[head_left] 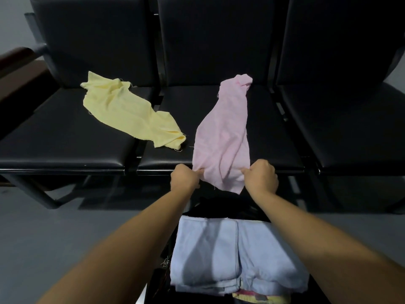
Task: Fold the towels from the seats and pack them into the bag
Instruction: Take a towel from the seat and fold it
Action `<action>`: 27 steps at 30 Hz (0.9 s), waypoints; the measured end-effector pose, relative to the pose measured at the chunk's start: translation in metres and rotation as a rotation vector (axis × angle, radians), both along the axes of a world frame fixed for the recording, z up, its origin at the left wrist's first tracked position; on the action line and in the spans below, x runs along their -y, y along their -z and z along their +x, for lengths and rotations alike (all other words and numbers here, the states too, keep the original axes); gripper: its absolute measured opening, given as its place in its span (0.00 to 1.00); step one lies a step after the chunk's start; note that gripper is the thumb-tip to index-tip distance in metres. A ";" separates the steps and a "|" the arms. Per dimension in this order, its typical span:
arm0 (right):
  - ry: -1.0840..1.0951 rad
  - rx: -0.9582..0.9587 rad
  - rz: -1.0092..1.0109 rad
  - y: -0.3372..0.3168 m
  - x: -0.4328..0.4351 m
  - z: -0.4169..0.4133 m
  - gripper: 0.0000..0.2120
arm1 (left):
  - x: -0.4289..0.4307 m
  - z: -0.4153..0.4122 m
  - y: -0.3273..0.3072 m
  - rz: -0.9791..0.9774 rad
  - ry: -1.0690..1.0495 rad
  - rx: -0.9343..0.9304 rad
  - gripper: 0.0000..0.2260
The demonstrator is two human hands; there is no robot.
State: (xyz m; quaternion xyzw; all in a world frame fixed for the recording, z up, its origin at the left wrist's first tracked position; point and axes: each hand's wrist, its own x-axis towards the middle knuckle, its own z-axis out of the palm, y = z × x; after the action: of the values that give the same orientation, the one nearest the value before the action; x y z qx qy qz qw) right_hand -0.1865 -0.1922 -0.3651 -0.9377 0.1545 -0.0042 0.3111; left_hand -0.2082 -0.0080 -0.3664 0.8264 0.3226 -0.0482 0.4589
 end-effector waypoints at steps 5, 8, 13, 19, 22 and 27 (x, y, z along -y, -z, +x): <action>-0.066 0.073 0.295 0.000 0.008 -0.004 0.09 | 0.001 -0.008 -0.020 -0.175 0.054 0.188 0.09; 0.036 0.127 0.678 -0.025 0.015 -0.008 0.07 | -0.001 -0.018 -0.039 -0.313 0.002 0.278 0.07; 0.208 0.077 1.025 -0.062 0.048 -0.005 0.06 | -0.013 -0.033 -0.062 -0.580 -0.113 0.342 0.08; 0.213 -0.022 1.129 -0.075 0.085 -0.018 0.06 | -0.013 -0.056 -0.073 -0.673 0.049 0.344 0.15; 0.190 -0.037 1.089 -0.077 0.092 -0.026 0.06 | -0.018 -0.063 -0.076 -0.180 0.277 0.344 0.07; 0.280 0.019 0.878 -0.075 0.097 -0.023 0.03 | -0.021 -0.064 -0.092 0.429 0.549 0.432 0.08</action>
State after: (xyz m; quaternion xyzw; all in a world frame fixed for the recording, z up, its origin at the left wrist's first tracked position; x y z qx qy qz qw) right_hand -0.2093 -0.2895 -0.2901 -0.6871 0.2639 0.0113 0.6768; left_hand -0.2721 0.0127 -0.2746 0.9498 -0.0109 0.0742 0.3037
